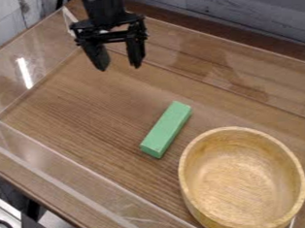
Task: Put the green block in the brown bowl
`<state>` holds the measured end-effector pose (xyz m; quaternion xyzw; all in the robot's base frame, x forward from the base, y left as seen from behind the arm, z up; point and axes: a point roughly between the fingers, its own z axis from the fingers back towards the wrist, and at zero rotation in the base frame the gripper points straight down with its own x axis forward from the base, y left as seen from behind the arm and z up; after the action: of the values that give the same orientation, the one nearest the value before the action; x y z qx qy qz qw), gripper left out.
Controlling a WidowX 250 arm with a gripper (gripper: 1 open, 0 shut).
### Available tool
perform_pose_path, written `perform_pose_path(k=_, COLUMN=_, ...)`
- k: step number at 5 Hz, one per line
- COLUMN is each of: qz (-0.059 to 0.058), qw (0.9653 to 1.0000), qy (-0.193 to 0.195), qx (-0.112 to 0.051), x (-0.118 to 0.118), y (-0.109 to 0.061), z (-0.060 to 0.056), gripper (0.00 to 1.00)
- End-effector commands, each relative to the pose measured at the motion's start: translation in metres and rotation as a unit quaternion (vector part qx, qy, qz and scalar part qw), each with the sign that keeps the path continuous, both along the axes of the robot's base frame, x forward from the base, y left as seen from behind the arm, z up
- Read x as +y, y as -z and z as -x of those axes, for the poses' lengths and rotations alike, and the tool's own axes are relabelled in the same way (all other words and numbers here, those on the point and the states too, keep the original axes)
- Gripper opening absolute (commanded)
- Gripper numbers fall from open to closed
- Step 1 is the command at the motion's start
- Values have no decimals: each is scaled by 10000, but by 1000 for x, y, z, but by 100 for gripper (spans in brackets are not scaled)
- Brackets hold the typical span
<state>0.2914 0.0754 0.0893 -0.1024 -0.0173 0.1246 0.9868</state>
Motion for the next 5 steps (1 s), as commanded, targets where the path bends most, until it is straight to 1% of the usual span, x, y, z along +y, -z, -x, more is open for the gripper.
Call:
perform_pose_path(k=1, qz=-68, qw=9990, qy=306, qx=-313, x=-13, y=-20, z=4, gripper=100)
perform_pose_path(k=3, qz=7, qw=9972, qy=686, qx=-292, x=-36, y=-18, z=19, gripper=100)
perform_pose_path(k=5, qz=37, qw=9951, qy=951, qx=-285, x=-52, y=-7, z=28, gripper=100)
